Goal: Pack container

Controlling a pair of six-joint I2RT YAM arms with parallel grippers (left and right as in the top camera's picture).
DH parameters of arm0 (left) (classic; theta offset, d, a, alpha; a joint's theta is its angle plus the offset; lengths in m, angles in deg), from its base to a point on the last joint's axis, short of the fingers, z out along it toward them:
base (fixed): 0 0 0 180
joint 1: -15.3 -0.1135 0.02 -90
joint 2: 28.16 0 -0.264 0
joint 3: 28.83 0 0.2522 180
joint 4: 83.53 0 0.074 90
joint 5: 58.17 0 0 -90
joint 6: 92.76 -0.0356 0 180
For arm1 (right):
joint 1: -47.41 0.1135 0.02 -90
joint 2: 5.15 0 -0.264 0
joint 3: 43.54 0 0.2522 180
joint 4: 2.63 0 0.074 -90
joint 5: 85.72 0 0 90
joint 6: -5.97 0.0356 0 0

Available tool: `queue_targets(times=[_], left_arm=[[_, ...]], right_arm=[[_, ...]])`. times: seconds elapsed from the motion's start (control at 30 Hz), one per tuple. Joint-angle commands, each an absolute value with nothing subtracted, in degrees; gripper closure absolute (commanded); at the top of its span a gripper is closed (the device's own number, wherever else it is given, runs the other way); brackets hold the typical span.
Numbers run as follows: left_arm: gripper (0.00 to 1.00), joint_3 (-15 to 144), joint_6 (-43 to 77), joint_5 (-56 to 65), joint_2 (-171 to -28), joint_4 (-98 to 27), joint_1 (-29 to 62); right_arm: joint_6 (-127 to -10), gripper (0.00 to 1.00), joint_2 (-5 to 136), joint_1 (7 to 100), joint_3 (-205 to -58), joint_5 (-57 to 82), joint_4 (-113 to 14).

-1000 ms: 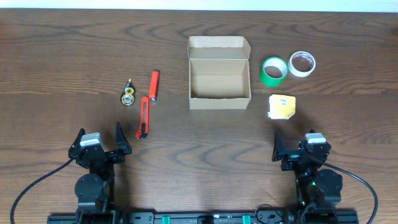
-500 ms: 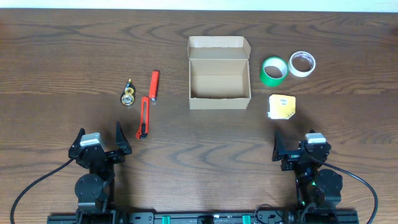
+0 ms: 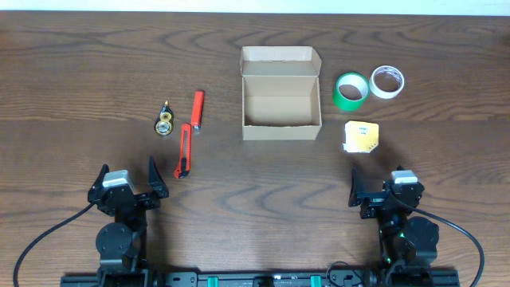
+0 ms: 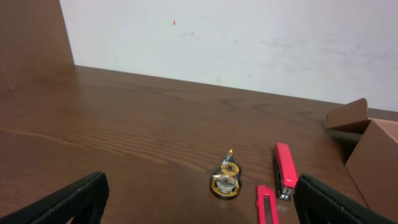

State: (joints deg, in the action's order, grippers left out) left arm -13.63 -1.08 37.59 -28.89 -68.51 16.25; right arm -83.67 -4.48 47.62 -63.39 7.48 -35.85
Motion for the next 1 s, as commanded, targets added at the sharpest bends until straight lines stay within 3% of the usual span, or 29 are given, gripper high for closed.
queue_targets(times=[0.0, 0.77, 0.97], left_arm=[[0.04, -14.8, -0.6, 37.8, -28.4, -66.0, 16.1], [0.04, -14.8, 1.6, 33.6, -28.4, -65.6, 16.1], [0.04, -13.9, 18.0, 25.7, -28.4, -64.9, 16.1]], right_arm=[[-83.9, 0.01, -4.8, 47.1, -63.2, 7.5, -35.9], [-80.8, 0.01, -4.8, 47.1, -63.2, 10.8, -35.9], [-73.5, 0.01, -4.2, 47.1, -63.9, 21.4, -36.8]])
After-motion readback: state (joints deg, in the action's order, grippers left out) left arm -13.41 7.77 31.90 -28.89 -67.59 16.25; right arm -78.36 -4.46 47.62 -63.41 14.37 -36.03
